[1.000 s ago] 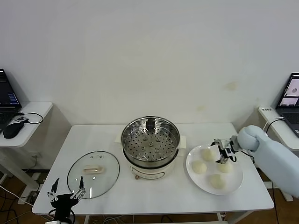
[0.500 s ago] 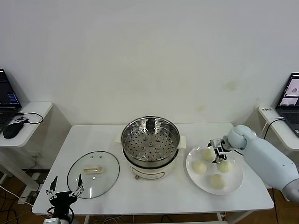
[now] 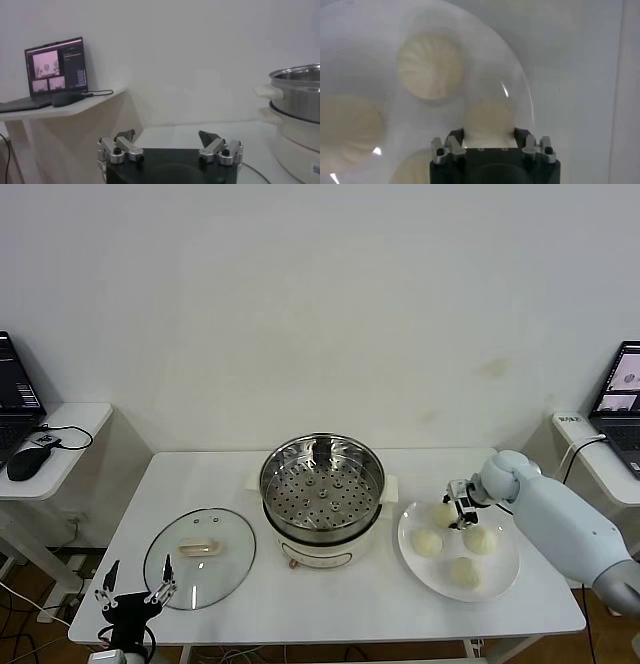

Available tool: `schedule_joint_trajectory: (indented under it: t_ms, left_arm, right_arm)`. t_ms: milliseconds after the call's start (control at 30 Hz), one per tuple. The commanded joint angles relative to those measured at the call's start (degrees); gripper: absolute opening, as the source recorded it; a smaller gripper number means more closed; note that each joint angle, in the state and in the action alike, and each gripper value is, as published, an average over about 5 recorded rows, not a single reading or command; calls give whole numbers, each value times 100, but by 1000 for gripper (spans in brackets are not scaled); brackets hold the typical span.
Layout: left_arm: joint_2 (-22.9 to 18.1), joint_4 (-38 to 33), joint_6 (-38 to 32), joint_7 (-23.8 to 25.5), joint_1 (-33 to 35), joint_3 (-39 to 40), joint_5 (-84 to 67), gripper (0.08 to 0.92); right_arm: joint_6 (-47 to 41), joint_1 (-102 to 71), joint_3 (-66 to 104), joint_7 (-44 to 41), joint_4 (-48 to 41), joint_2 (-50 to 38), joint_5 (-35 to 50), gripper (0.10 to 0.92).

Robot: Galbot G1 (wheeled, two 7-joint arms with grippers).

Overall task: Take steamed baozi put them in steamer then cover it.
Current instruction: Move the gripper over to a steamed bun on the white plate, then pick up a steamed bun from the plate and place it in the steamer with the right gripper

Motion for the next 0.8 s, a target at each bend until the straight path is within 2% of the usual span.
schedule_joint_trajectory:
  t_ms: [33, 233, 367, 633, 800]
  left_arm:
    - [12, -16, 2, -3, -3, 3, -39, 823]
    - [52, -18, 1, -5, -24, 32, -116, 823]
    - [76, -19, 1, -5, -69, 82, -139, 823]
    - [170, -10, 1, -3, -167, 84, -236, 823]
    - [179, -51, 4, 5, -170, 49, -273, 823]
  right_arm:
    - [-11, 388, -206, -98, 494, -418, 553, 645]
    - [-155, 1316, -769, -228, 1130, -1100, 1520, 645]
    - [-229, 2226, -1254, -266, 1368, -1251, 2012, 650]
    - [-216, 4087, -2517, -193, 1245, -379, 2749, 653]
    - [-201, 4559, -3102, -15, 1148, 383, 3019, 653]
